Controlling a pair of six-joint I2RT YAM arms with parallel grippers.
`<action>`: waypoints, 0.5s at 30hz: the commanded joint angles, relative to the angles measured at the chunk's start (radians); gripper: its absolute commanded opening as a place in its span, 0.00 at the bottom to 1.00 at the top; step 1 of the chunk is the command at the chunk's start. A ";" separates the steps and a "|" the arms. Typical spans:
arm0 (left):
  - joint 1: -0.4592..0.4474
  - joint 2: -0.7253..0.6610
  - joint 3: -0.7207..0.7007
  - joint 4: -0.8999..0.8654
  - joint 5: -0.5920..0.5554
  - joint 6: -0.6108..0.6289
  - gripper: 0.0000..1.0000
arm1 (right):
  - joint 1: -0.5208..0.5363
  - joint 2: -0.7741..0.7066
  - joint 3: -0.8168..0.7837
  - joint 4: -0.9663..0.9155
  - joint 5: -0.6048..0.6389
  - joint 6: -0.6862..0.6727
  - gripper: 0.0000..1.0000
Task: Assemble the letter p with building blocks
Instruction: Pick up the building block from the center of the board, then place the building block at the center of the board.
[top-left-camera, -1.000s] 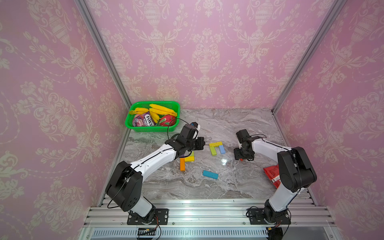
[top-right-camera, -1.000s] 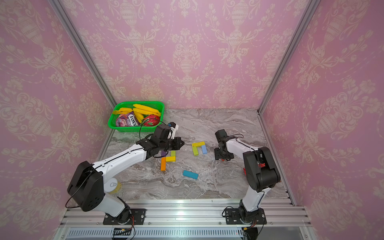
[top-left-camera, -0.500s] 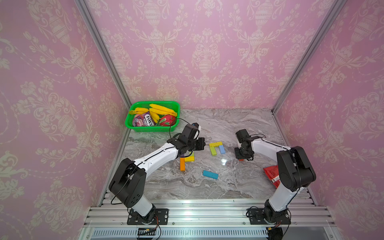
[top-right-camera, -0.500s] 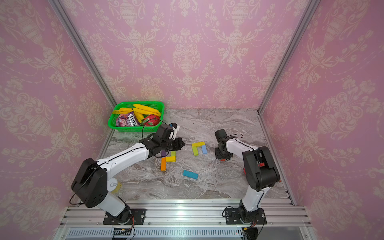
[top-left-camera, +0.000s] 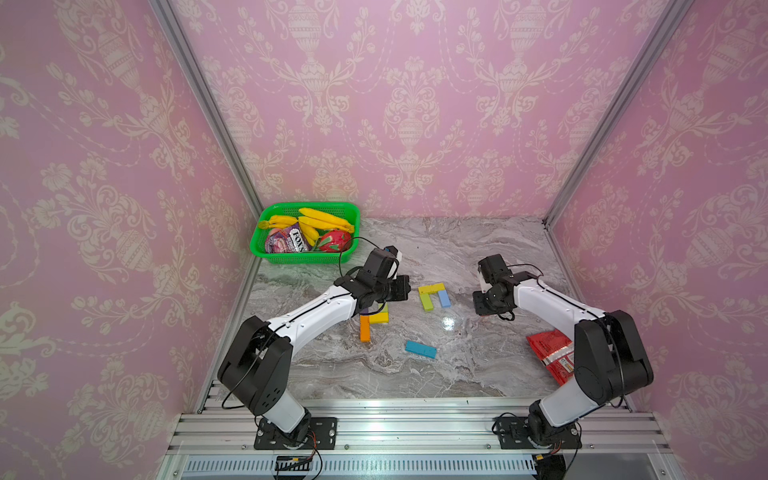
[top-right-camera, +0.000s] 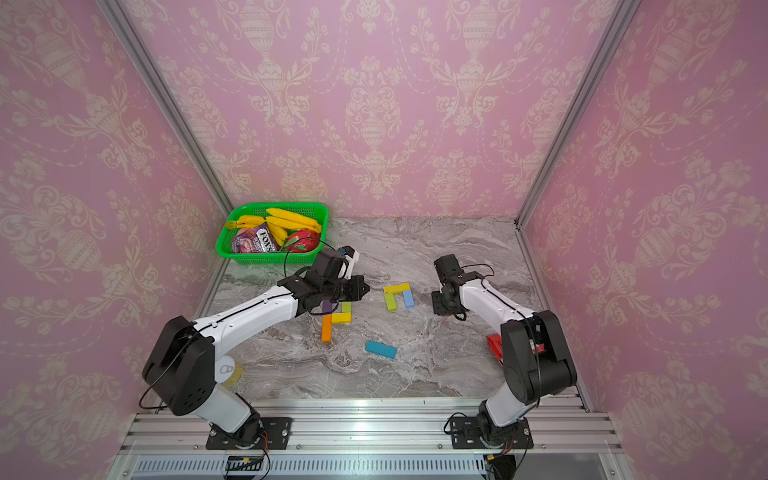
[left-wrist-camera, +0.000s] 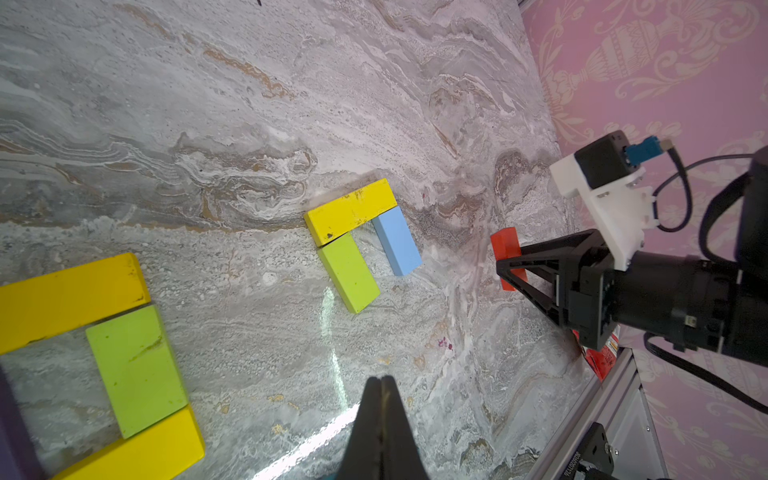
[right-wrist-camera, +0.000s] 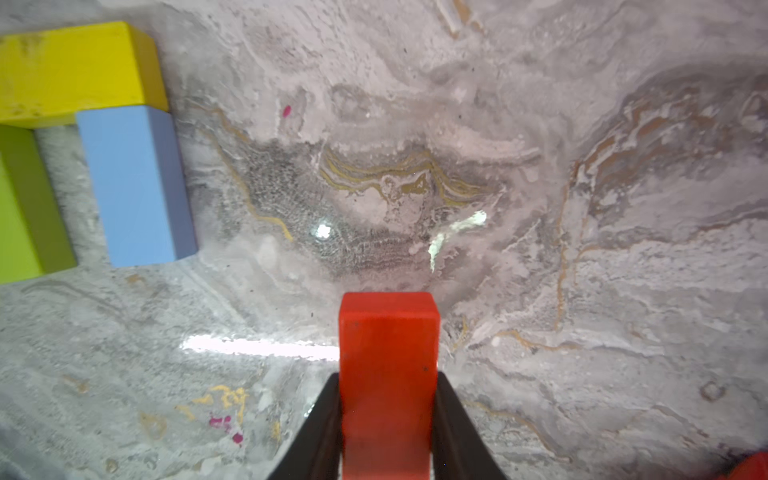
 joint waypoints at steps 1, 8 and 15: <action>0.000 -0.005 0.017 -0.009 -0.012 0.024 0.00 | 0.029 -0.078 -0.026 0.053 -0.088 -0.087 0.10; 0.000 -0.011 0.021 -0.015 -0.021 0.033 0.00 | 0.164 -0.049 0.056 0.006 -0.042 -0.232 0.10; 0.005 -0.041 0.009 -0.030 -0.057 0.052 0.00 | 0.288 0.011 0.025 0.029 0.055 -0.326 0.12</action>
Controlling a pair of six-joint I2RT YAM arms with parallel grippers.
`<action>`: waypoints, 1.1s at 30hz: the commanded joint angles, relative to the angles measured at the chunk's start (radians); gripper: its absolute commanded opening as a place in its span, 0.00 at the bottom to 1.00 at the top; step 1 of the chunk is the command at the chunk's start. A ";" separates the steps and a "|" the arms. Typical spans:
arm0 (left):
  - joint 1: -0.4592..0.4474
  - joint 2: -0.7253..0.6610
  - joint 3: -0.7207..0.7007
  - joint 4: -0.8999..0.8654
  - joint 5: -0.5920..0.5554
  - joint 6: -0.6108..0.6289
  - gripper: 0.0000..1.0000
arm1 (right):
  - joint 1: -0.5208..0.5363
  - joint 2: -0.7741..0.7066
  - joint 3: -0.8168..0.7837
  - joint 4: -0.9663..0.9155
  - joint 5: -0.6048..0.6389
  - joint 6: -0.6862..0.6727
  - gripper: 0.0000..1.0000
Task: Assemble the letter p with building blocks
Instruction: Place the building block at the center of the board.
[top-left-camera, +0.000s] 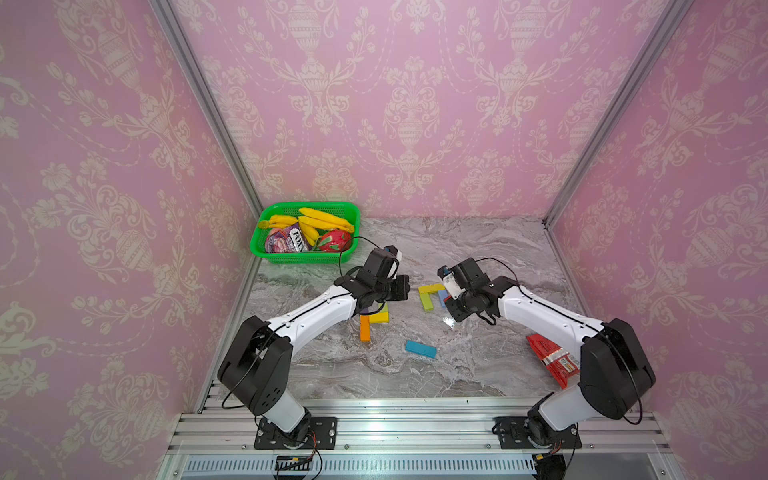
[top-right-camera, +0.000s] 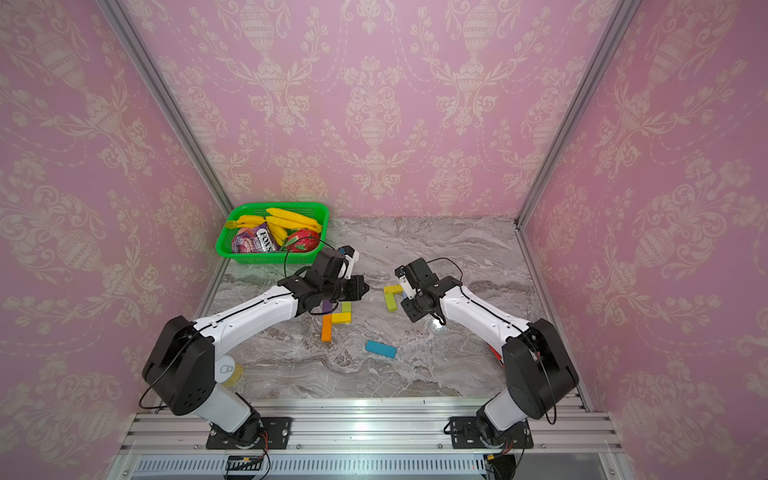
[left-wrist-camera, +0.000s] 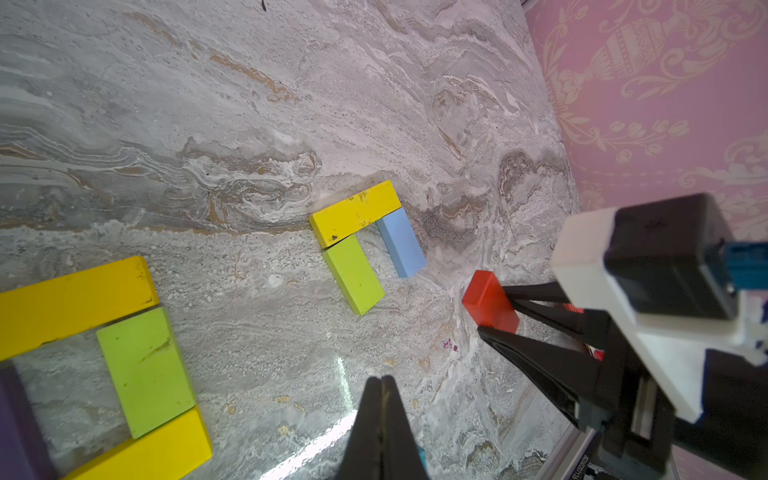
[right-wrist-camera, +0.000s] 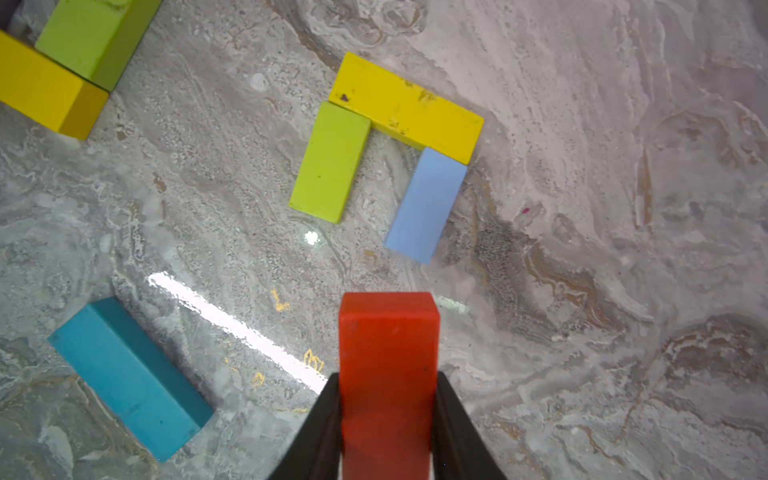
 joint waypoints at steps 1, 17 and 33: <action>0.005 -0.044 0.006 -0.024 -0.038 0.034 0.00 | 0.009 0.012 -0.024 0.003 0.056 -0.064 0.12; 0.005 -0.029 0.003 -0.015 -0.020 0.025 0.00 | 0.027 0.152 -0.048 0.075 0.043 -0.021 0.13; 0.004 0.035 0.021 0.001 0.033 0.006 0.00 | 0.037 0.161 -0.074 0.096 0.088 0.001 0.34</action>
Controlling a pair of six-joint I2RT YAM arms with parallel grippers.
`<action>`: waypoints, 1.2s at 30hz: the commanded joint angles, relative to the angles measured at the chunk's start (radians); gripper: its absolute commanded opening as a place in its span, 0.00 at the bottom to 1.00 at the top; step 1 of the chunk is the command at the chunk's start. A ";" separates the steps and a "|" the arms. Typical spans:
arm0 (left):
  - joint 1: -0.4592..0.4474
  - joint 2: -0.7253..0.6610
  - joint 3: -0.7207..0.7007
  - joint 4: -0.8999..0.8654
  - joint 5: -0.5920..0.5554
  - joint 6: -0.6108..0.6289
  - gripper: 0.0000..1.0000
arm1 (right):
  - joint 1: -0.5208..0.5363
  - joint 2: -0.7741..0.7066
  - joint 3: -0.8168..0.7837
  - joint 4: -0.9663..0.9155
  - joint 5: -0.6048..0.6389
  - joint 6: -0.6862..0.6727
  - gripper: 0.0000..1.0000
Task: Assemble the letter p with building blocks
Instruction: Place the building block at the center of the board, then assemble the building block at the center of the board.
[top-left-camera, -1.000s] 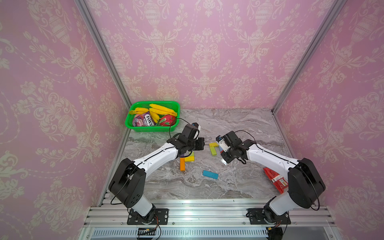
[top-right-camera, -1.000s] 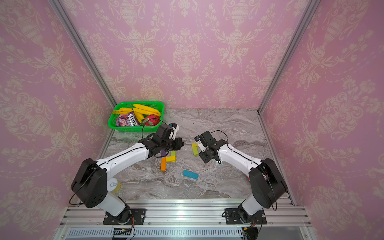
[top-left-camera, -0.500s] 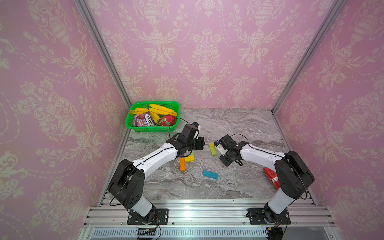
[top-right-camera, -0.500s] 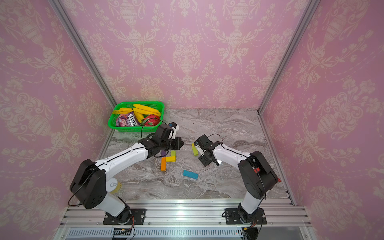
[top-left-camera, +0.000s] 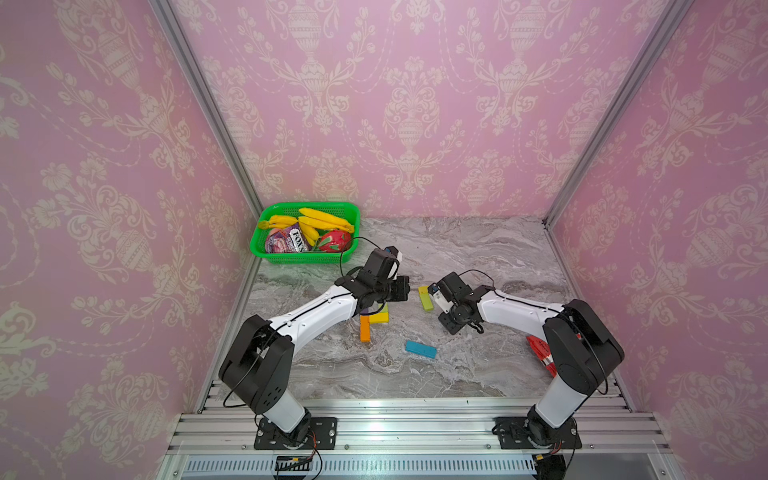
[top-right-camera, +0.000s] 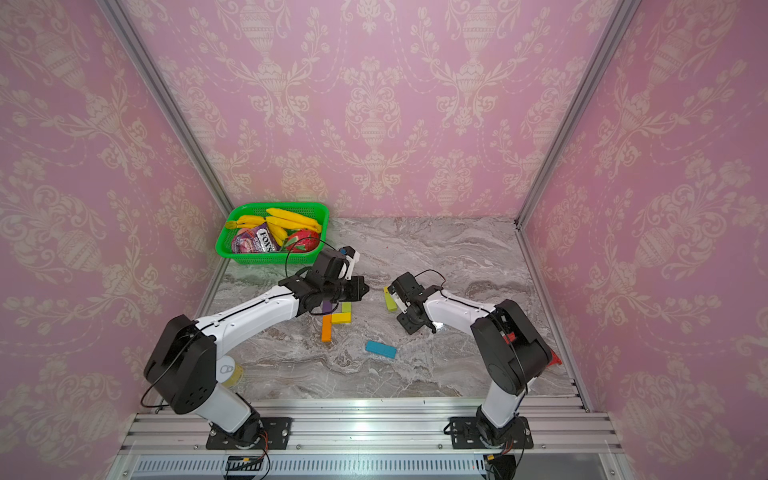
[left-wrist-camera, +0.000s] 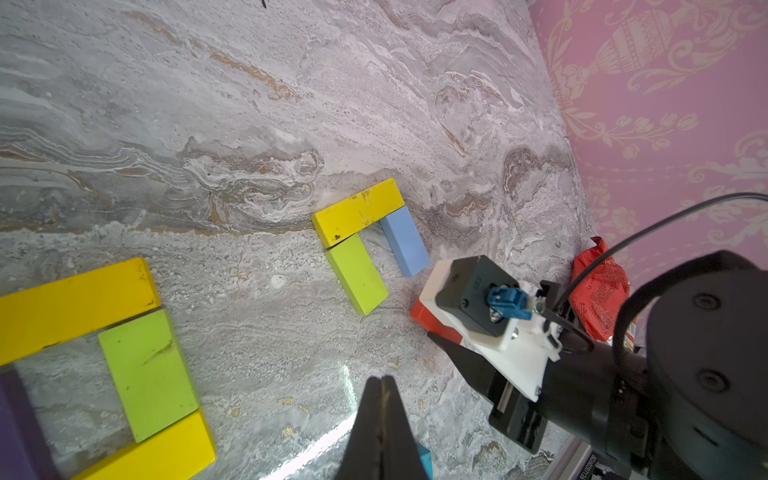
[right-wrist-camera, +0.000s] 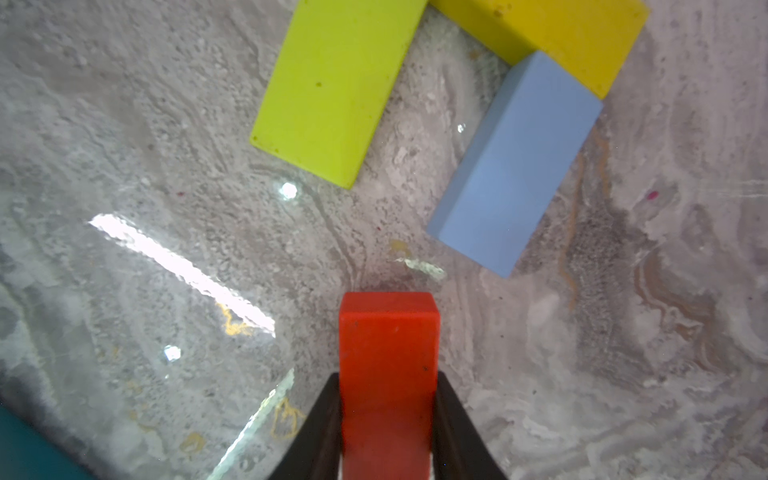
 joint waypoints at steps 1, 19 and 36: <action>0.004 0.019 0.023 -0.003 0.029 0.000 0.00 | 0.010 -0.003 -0.018 0.008 0.035 0.021 0.36; -0.037 0.097 0.057 0.016 0.071 0.006 0.00 | -0.002 -0.396 -0.191 0.092 0.105 0.315 0.67; -0.153 0.349 0.255 -0.095 0.081 0.112 0.00 | -0.066 -0.377 -0.367 0.163 -0.088 0.819 0.09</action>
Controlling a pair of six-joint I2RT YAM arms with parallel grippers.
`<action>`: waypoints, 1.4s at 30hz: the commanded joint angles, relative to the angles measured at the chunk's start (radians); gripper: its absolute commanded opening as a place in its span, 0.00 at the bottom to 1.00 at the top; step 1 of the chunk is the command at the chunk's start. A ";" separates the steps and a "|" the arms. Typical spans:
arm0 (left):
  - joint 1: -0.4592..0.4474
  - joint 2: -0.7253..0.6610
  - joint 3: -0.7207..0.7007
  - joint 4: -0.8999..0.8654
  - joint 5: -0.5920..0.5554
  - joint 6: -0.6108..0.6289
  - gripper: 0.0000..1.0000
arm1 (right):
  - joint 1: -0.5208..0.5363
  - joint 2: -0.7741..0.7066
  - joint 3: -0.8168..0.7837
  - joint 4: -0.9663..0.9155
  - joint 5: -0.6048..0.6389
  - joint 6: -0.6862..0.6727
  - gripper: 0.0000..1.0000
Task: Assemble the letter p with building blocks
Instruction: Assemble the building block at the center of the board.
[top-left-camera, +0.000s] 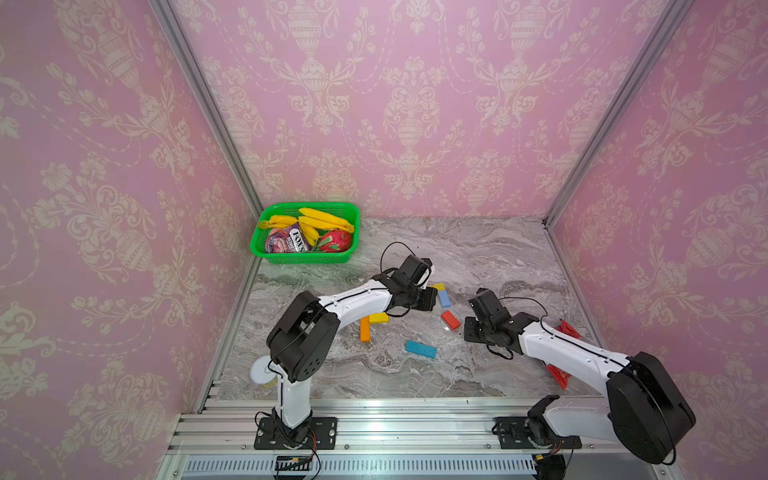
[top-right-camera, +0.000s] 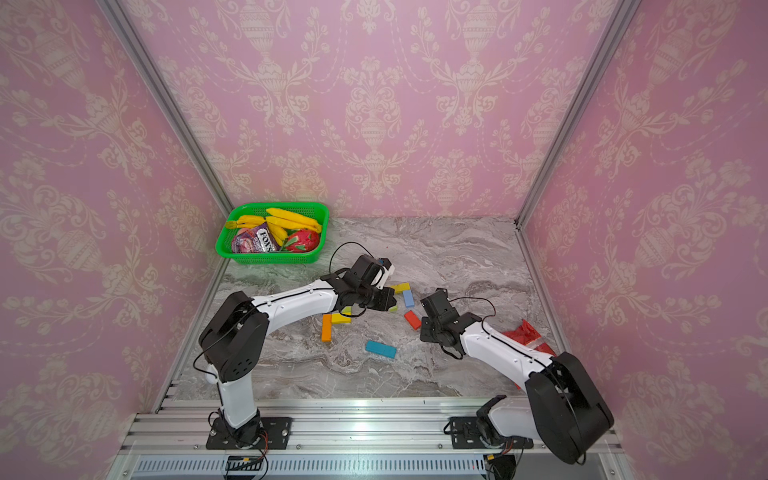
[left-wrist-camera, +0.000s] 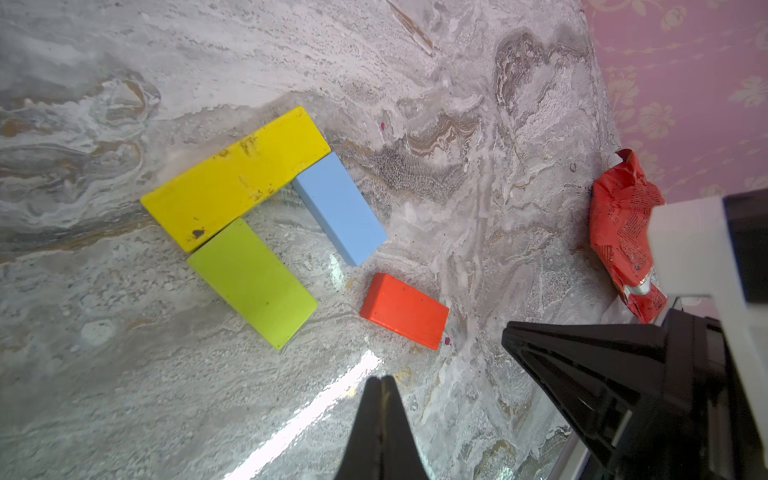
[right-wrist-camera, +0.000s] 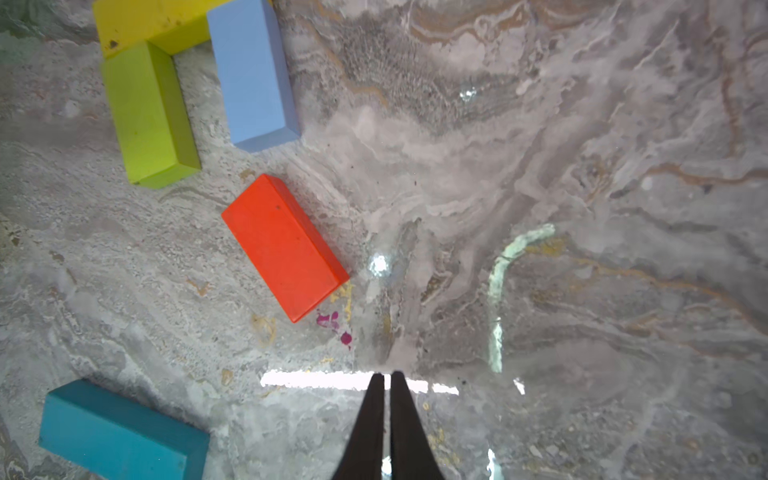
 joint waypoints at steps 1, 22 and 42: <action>-0.027 0.043 0.040 -0.059 0.008 0.037 0.00 | 0.001 0.044 -0.008 0.070 -0.062 0.086 0.09; -0.068 0.231 0.234 -0.210 -0.114 0.088 0.00 | -0.012 0.185 -0.011 0.182 -0.104 0.081 0.09; -0.072 0.267 0.261 -0.194 -0.153 0.082 0.00 | -0.033 0.212 -0.022 0.200 -0.132 0.075 0.09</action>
